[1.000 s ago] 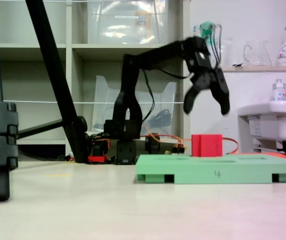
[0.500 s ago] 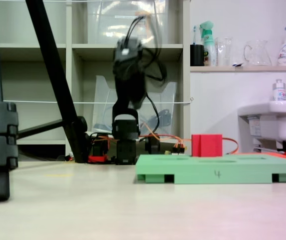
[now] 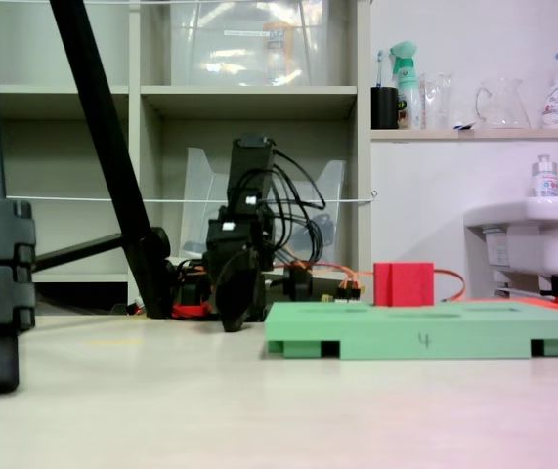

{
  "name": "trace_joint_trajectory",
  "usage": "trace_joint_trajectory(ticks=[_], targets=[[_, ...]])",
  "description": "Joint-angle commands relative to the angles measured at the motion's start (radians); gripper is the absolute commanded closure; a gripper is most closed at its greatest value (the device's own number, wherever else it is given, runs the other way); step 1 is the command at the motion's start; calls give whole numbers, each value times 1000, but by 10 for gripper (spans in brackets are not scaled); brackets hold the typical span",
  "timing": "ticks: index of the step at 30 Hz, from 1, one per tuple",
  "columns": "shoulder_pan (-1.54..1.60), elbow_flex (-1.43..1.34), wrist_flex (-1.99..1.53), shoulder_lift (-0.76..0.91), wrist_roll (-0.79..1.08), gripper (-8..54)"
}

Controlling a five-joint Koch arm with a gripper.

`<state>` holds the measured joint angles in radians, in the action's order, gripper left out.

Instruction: Put the cross columnar block into the corresponding hole

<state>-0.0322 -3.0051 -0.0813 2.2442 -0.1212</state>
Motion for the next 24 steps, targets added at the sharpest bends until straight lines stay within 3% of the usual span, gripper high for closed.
trace_joint_trajectory(ticks=[1,6,24], targets=[[8,-72,5,72,-23,90],[-5,-130,80,72,-25,113],[-2,-130,80,72,-25,113]])
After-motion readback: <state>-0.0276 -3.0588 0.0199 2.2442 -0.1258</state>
